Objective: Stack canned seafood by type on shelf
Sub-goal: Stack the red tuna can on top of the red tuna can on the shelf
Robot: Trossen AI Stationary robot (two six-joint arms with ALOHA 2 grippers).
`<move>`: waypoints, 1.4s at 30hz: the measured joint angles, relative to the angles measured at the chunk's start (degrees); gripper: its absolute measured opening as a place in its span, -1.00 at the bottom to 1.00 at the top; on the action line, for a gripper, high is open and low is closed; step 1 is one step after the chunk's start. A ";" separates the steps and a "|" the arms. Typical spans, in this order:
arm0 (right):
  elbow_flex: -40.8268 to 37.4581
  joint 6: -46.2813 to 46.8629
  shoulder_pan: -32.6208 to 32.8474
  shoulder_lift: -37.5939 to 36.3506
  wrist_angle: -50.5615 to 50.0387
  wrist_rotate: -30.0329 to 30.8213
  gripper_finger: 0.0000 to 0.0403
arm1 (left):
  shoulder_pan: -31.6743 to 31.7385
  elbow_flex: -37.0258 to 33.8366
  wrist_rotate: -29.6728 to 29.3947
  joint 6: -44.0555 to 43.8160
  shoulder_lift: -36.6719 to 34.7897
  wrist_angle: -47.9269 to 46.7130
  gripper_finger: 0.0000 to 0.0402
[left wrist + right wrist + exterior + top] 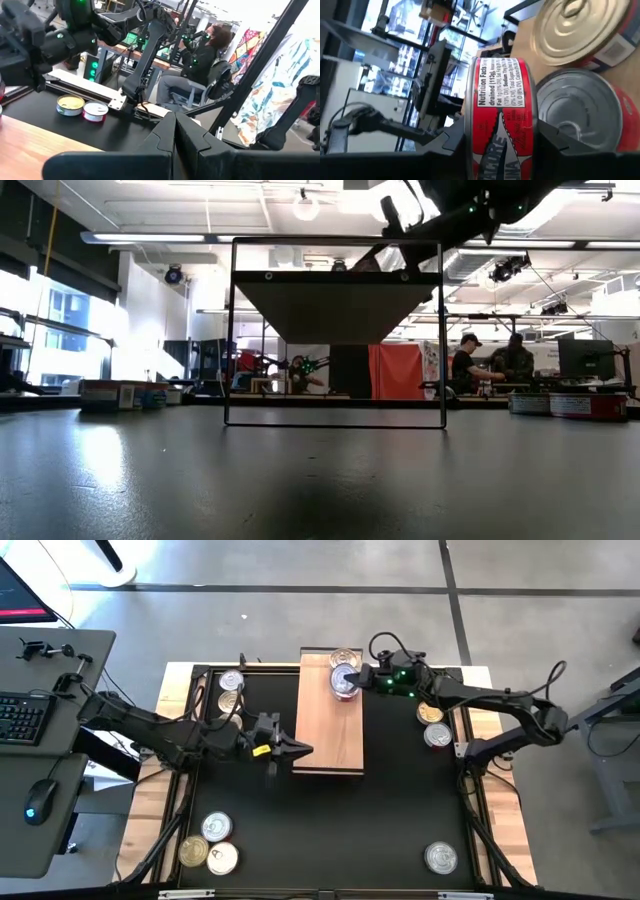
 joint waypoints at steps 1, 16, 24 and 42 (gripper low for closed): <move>0.01 0.64 -0.01 0.39 -0.26 0.46 -0.34 | -0.12 0.00 0.02 0.56 0.00 -0.04 -1.00; 0.07 4.87 0.44 3.67 0.72 4.71 -0.33 | -0.21 0.00 5.33 0.93 0.00 -4.49 -1.00; 0.05 2.00 0.45 3.67 0.89 4.65 -0.33 | -0.24 0.00 5.35 0.92 -0.01 -4.44 -1.00; 0.01 3.72 0.43 3.68 0.74 6.81 -0.32 | -0.24 0.00 5.33 0.88 -0.02 -4.34 -1.00</move>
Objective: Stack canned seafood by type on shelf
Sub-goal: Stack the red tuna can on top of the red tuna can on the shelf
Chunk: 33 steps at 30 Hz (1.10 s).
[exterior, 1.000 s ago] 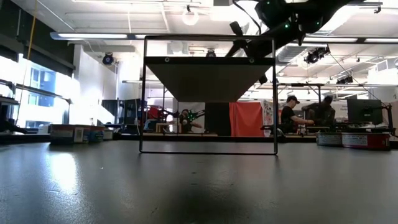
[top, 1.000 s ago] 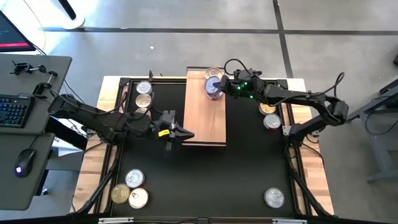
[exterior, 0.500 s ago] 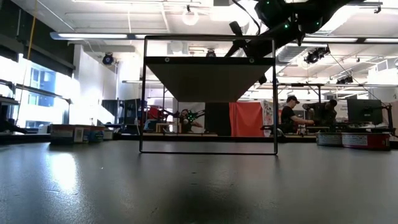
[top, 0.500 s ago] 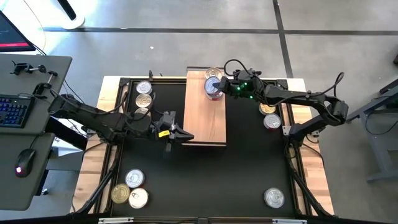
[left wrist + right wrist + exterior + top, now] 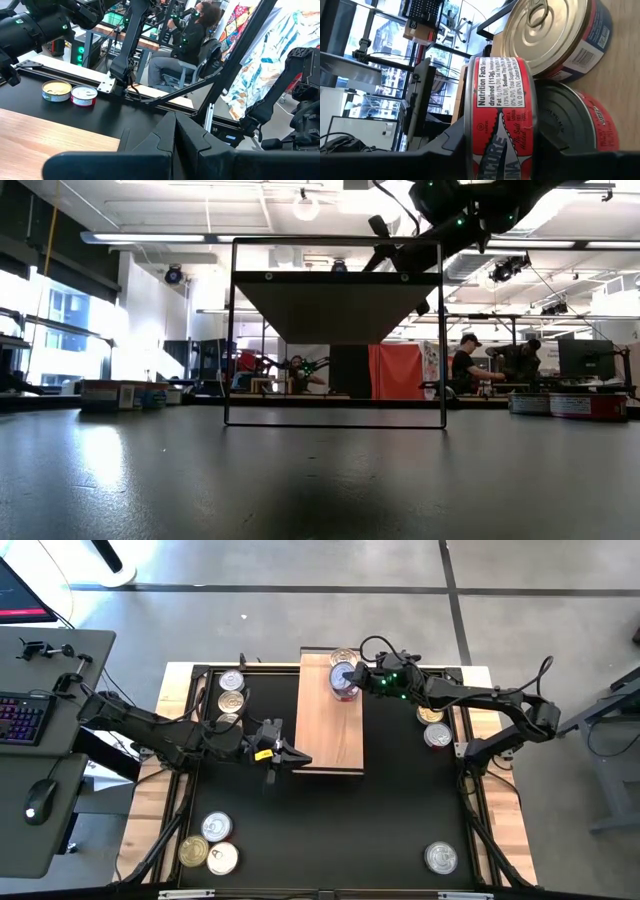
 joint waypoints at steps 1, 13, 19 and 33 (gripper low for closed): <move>-0.05 0.08 -0.01 0.03 -0.37 0.15 -0.31 | 0.00 0.00 0.00 0.00 0.00 0.00 -1.00; -0.15 1.06 -0.09 0.15 -0.18 -0.73 0.36 | 0.00 0.00 0.00 0.00 0.00 -0.02 -1.00; -0.15 0.73 -0.09 0.11 0.86 -2.55 0.42 | 0.00 0.00 0.00 0.00 0.00 -0.02 -1.00; -0.13 -0.86 -0.46 -1.85 0.59 -5.16 0.42 | 0.00 0.00 0.37 -2.05 -0.02 -0.44 -1.00</move>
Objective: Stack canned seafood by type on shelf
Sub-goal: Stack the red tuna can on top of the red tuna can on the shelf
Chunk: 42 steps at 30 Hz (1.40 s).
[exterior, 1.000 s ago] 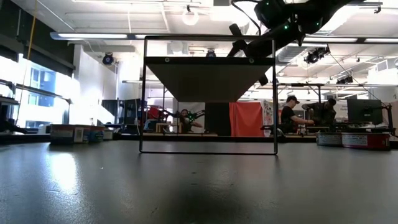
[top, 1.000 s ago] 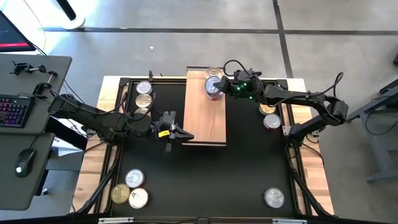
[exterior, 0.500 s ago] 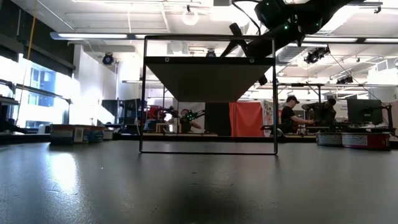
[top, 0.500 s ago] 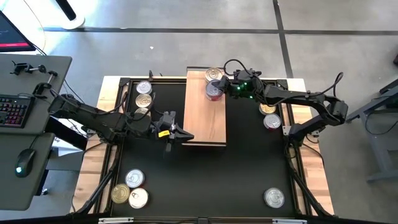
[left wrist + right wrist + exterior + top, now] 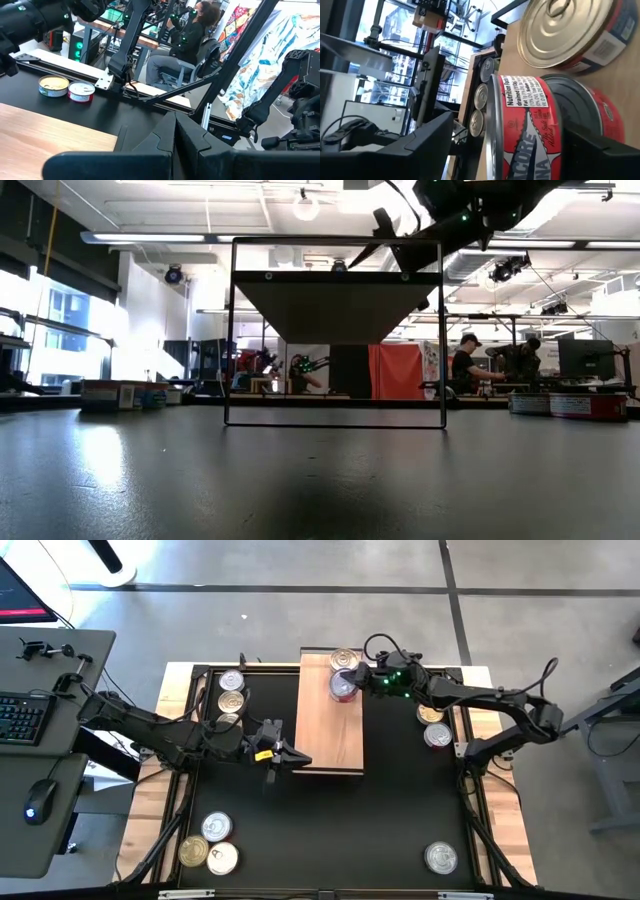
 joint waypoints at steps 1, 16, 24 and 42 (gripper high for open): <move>0.03 0.76 0.00 -0.18 -0.53 0.01 0.42 | 0.00 0.00 0.00 0.02 0.00 -0.04 -1.00; 6.33 0.46 0.07 -0.18 -13.23 8.01 0.42 | 0.00 0.00 0.02 -0.02 0.00 -0.02 -1.00; 10.47 0.62 0.11 0.07 -20.89 9.38 0.42 | 0.02 0.00 0.02 0.00 0.00 0.00 -1.00; 10.54 4.43 2.63 2.08 -21.25 11.83 0.42 | 0.02 0.00 0.04 0.04 0.00 -0.54 -1.00</move>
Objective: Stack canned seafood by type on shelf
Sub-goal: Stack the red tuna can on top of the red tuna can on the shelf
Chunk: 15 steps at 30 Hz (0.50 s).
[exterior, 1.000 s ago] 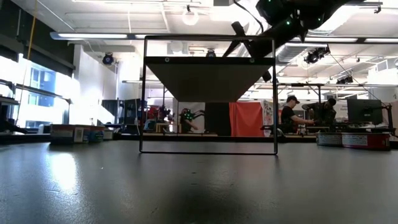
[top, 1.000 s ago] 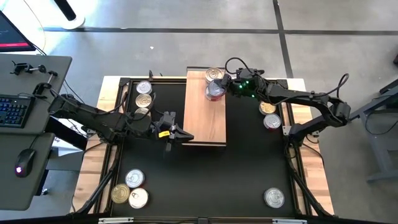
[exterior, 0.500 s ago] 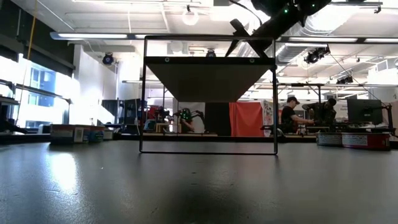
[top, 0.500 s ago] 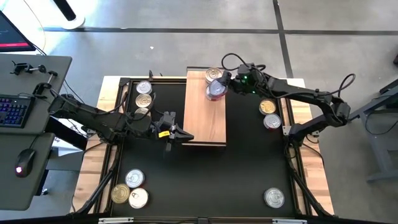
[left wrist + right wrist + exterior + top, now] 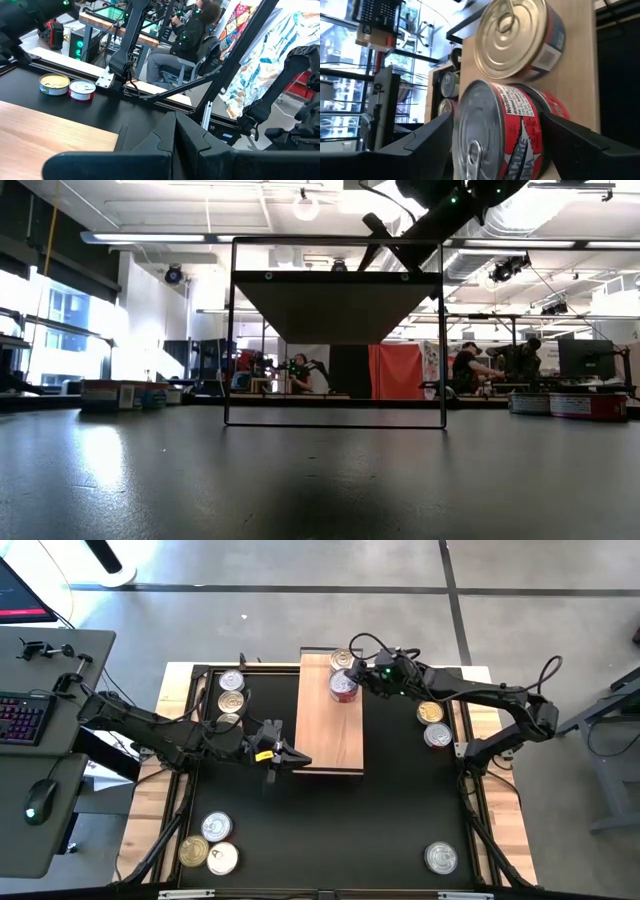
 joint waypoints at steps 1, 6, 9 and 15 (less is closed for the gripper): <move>-0.02 0.00 -0.18 0.00 0.20 0.18 0.42 | 0.00 0.00 0.00 0.00 0.00 -0.11 -1.00; 0.00 -0.49 -1.25 -0.02 0.65 0.47 0.42 | -0.37 0.00 0.20 0.00 0.00 -1.04 -1.00; 0.00 -1.06 -1.38 -0.04 -0.93 0.19 0.42 | -0.74 0.00 0.22 0.00 0.00 -1.15 -1.00; 0.35 -3.88 -1.89 -0.47 -2.17 -1.54 0.42 | -0.74 0.00 0.23 0.00 0.00 -1.22 -1.00</move>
